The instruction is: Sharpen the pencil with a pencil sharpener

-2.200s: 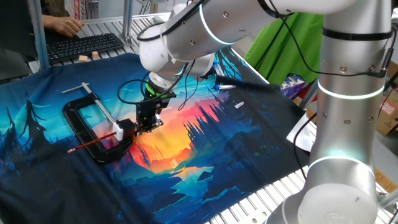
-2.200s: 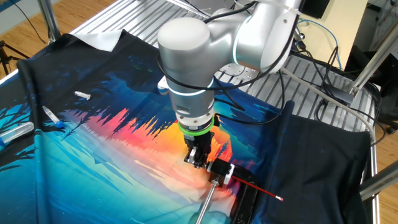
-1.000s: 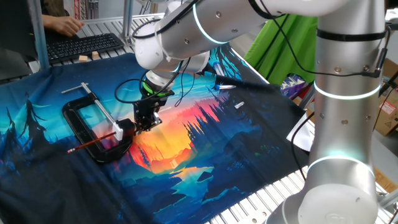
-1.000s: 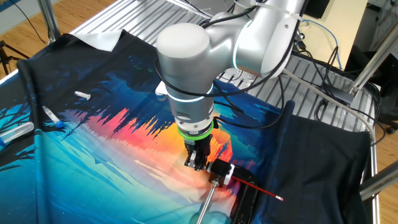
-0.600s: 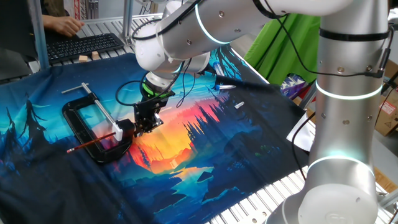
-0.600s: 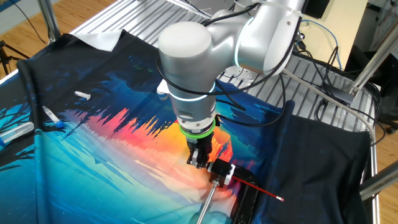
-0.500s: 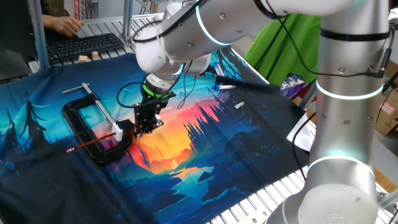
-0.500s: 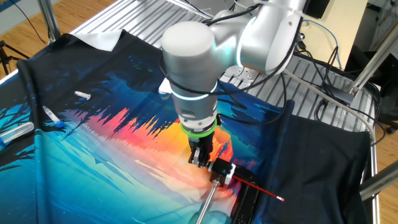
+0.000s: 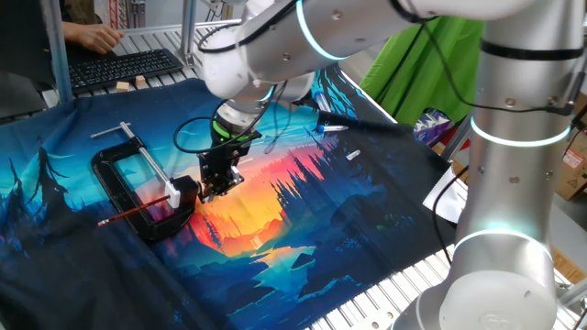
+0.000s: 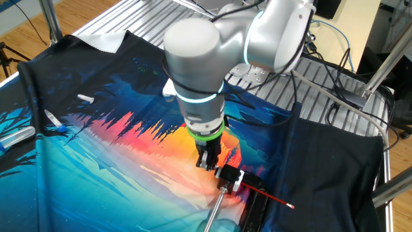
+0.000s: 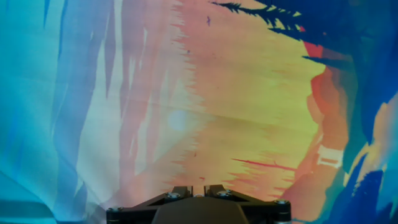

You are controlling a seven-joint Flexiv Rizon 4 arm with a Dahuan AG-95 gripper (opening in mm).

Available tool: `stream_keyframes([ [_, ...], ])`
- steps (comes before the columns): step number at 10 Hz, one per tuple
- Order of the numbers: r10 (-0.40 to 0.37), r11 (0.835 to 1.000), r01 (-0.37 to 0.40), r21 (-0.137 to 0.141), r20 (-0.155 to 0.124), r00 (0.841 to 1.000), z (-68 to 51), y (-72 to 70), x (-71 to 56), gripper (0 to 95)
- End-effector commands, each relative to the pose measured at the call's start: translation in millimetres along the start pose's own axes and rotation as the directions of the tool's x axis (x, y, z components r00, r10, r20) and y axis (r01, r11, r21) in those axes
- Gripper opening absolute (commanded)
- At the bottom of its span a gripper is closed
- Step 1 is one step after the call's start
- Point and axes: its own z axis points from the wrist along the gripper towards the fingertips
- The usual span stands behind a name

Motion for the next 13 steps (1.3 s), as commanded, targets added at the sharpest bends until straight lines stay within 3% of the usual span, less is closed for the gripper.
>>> stream_keyframes([
  [1,-0.016,1.000,0.016,0.012,0.008,1.000,-7.2,-5.2,2.1,0.0],
  [7,-0.053,0.997,0.052,0.052,0.020,0.998,-17.6,-9.4,4.2,0.0],
  [9,-0.051,0.997,0.049,0.060,0.035,0.998,-21.4,-9.5,4.6,0.0],
  [13,-0.050,0.997,0.048,0.068,0.034,0.998,-31.6,-7.7,4.8,0.0],
])
